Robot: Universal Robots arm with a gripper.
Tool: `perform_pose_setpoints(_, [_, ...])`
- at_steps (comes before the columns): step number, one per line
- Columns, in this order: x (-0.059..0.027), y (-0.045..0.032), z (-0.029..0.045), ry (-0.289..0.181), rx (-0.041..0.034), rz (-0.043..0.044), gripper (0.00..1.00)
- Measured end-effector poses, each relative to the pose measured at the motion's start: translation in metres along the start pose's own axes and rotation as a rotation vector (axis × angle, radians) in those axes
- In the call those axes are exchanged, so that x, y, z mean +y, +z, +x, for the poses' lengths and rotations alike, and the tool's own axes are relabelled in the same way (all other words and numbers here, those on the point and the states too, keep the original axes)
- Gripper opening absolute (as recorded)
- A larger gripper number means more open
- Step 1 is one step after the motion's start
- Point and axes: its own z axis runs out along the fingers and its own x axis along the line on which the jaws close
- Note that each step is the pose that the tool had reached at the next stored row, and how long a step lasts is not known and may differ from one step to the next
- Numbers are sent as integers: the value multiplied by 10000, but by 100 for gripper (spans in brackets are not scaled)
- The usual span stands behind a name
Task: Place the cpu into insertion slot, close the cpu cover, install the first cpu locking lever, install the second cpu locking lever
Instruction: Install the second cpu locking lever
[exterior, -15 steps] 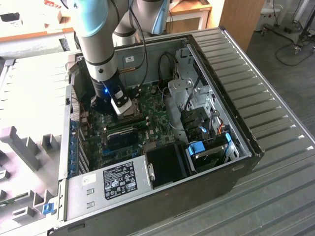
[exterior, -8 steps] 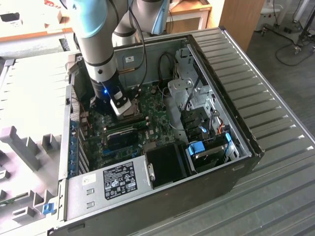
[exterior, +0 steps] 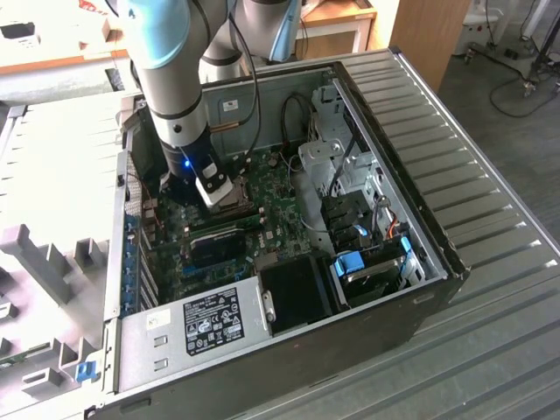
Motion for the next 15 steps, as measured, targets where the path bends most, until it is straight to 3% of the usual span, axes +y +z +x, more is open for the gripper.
perform_pose_setpoints(8, [-6, -10, -1, -1, 1, 3, 10])
perform_pose_setpoints(15, [6, -127, -4, -1, 0, 0, 10])
